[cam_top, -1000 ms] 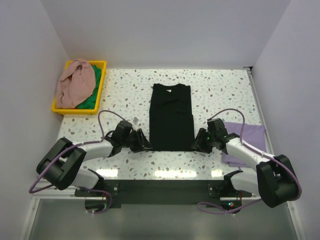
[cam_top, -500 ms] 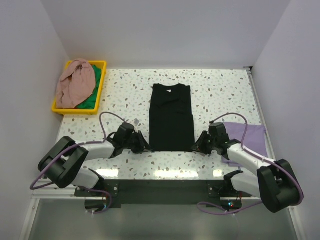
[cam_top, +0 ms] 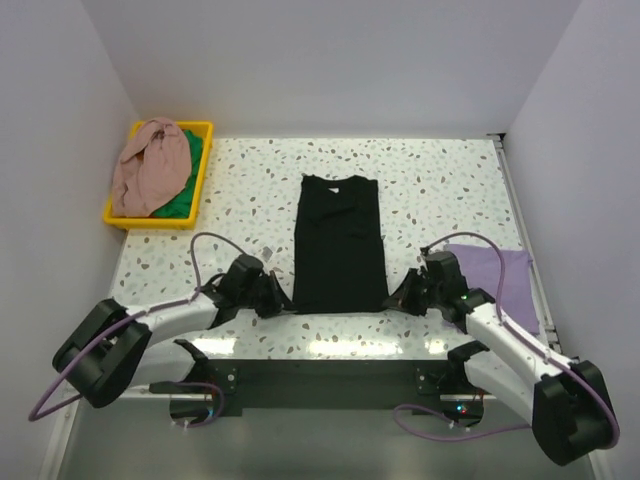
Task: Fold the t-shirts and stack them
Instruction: Fold the tshirt
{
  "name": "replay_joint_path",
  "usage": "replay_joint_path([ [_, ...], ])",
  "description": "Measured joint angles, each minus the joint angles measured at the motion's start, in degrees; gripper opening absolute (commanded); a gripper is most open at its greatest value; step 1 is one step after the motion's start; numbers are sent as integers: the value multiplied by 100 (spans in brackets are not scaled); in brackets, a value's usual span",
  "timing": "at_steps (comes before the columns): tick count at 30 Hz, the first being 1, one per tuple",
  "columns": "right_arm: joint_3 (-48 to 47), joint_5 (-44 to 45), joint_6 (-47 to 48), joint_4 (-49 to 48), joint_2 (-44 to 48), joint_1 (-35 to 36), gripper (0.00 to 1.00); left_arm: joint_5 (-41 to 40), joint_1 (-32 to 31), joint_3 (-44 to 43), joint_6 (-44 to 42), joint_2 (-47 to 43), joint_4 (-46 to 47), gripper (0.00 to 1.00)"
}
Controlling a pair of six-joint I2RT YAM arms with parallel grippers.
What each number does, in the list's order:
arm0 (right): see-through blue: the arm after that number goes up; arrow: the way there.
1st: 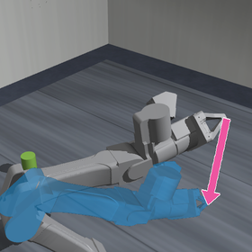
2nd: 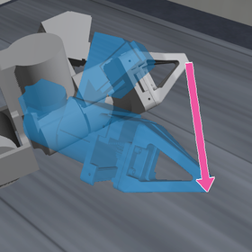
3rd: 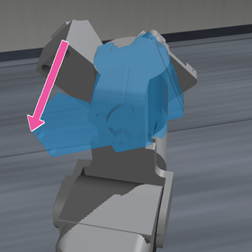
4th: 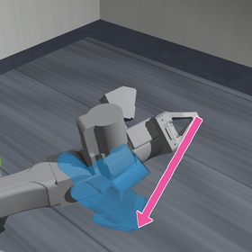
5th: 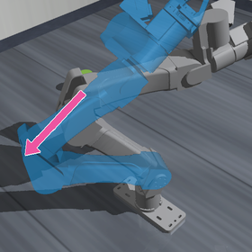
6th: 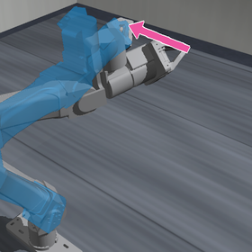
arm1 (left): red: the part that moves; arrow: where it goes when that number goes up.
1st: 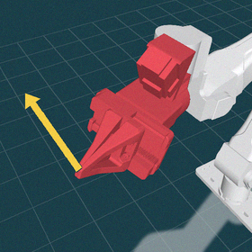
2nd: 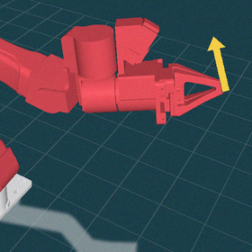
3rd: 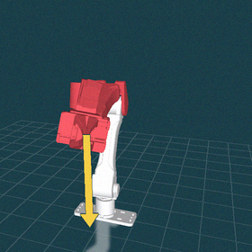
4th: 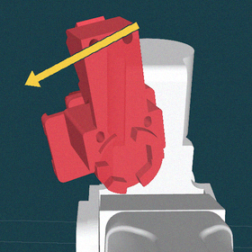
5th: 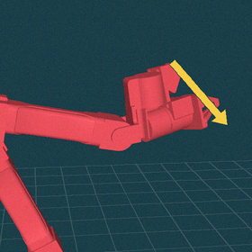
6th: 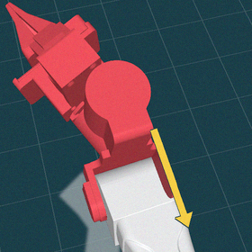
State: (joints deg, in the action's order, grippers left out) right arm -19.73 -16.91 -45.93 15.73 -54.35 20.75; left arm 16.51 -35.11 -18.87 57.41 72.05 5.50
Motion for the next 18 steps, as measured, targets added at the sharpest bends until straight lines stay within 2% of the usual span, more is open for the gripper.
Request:
replay_joint_path([
  [4, 116, -227, 44, 466, 837, 9, 0, -9, -111, 192, -11, -723, -339, 0],
  [12, 101, -529, 175, 2090, 3010, 24, 0, -31, -431, 503, 13, -2669, -1174, 0],
  [18, -212, -673, 203, 3018, 3641, 24, 0, -31, -483, 404, 2, -3694, -1873, 0],
])
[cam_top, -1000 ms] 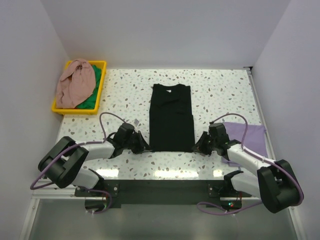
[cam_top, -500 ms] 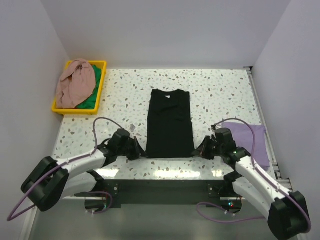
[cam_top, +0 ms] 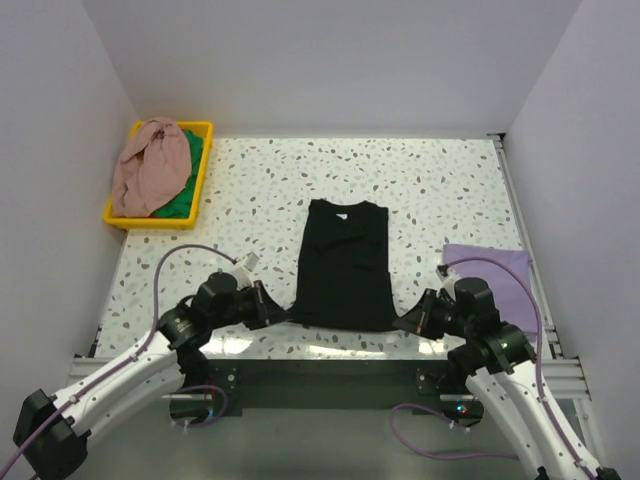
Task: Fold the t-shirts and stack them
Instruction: Fold the tshirt
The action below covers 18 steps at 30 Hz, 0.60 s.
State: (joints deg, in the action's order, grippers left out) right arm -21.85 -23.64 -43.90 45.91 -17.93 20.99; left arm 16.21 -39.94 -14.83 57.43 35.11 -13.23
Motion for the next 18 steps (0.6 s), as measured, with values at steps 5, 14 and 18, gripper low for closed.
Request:
replay_joint_path([
  [5, -702, 76, 103, 380, -175, 0, 0, -125, -22, -866, -166, 295, -505, 0],
  [14, -2310, 841, 494, 387, -1757, -9, 0, -800, 4, -2763, -579, 1762, -813, 0],
  [18, -2627, 1158, 643, 160, -2754, -9, 0, -962, 216, -3344, -734, 2621, -772, 0],
])
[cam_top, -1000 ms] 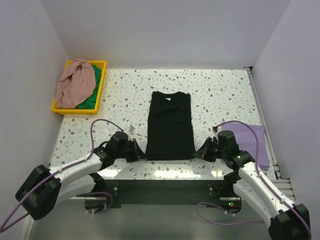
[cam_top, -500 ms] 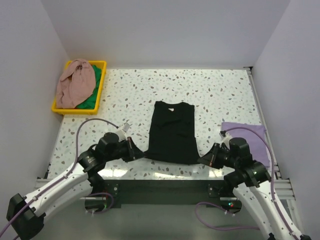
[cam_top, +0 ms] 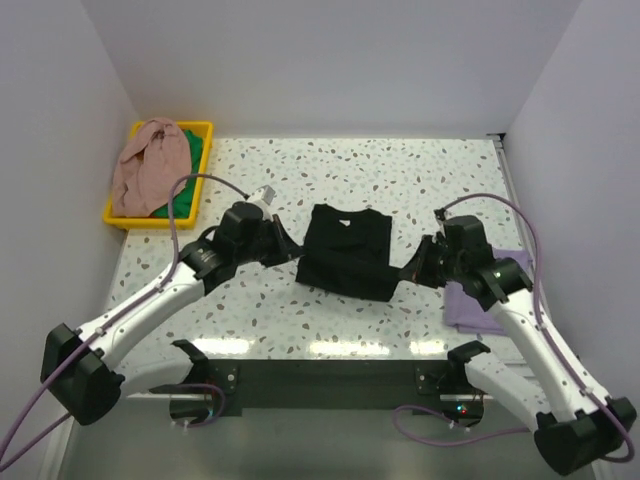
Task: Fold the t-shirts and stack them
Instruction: Fold the tshirt
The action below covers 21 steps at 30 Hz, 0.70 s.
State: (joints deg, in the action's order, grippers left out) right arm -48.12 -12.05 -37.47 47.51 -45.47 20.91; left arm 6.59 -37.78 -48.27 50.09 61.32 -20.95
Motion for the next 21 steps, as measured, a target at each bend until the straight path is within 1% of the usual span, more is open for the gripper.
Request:
replay_joint_path([
  [4, -315, 267, 129, -275, -953, 0, 1, 175, 466, -249, -37, 695, 138, 0],
  [9, -1217, 577, 356, -588, -2251, -63, 1, 391, 962, -737, -125, 1576, 286, 0],
  [15, -2332, 595, 570, -1001, -3810, -584, 1, 680, 1434, -2131, -321, 3053, 503, 0],
  [18, -2741, 476, 621, -1241, -4555, -839, 6, 914, 1626, -2820, -385, 3891, 684, 0],
  [19, -2900, 426, 634, -1292, -4837, -914, 6, 999, 1679, -3036, -407, 4168, 717, 2],
  [20, -3086, 341, 654, -1388, -5191, -994, 9, 1073, 1731, -3206, -428, 4441, 820, 16],
  [21, -3254, 297, 664, -1458, -5475, -1062, 11, 1169, 1788, -3370, -463, 4708, 896, 26],
])
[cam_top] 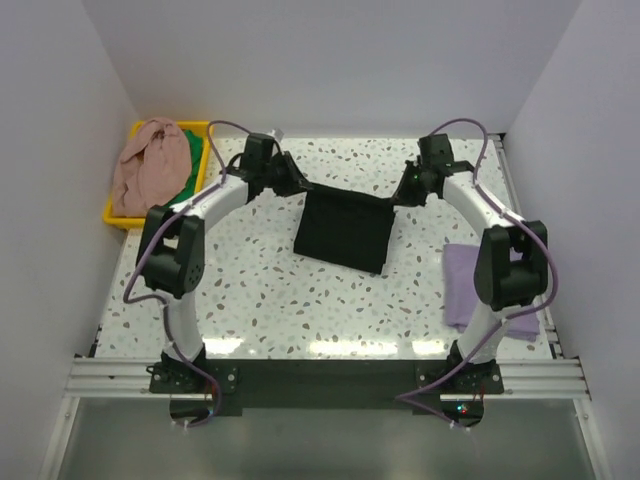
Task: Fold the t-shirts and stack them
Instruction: Fold the tshirt
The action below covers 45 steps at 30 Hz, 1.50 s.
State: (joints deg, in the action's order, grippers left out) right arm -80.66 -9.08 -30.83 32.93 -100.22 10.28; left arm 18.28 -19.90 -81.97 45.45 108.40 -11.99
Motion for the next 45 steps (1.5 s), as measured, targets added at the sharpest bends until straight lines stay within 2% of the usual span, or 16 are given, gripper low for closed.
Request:
replay_joint_path([
  [1, -120, -50, 7, -55, -214, -26, 18, 107, 59, -153, -13, 275, 92, 40],
  [2, -236, -101, 9, -127, -483, -114, 37, 227, 120, -299, -55, 538, 208, 47],
  [4, -433, -140, 11, -168, -903, -243, 54, 431, 254, -474, -59, 968, 422, 59],
  [5, -503, -155, 26, -173, -1060, -310, 63, 527, 321, -485, -68, 1106, 527, 61],
  [8, -555, -149, 59, -133, -1224, -479, 67, 715, 496, -407, -68, 1217, 675, 63],
  [12, -503, -42, 68, -162, -1012, -557, 67, 719, 619, -57, -116, 887, 922, 52],
  [13, -363, 11, 66, -267, -857, -529, 67, 695, 616, 116, -125, 721, 986, 43],
  [15, -39, 140, 46, -297, -459, -380, 66, 654, 581, 468, -105, 372, 1047, 35],
  [16, 101, 240, 37, -317, -267, -254, 65, 619, 535, 605, -98, 219, 1062, 24],
  [18, 219, 343, 9, -356, -15, 85, 60, 485, 389, 693, -94, 46, 1049, 13],
  [19, 214, 358, -4, -420, 20, 269, 56, 437, 306, 693, -96, 24, 1082, 5],
  [20, 181, 356, -17, -490, 4, 426, 54, 391, 201, 686, -81, 15, 1102, 2],
  [25, -291, -101, -76, -968, -822, 879, 43, 72, -295, 737, 76, 33, 962, 0],
  [33, -916, -1357, -579, -2181, -2544, 844, 41, -525, -404, 1569, 494, 39, 922, 0],
  [39, -1248, -1969, -1364, -3051, -3126, 804, 39, -754, -385, 2026, 723, 48, 981, 0],
  [45, -931, -2371, -2374, -4105, -3305, 636, 40, -782, -385, 2332, 973, -24, 1403, 0],
])
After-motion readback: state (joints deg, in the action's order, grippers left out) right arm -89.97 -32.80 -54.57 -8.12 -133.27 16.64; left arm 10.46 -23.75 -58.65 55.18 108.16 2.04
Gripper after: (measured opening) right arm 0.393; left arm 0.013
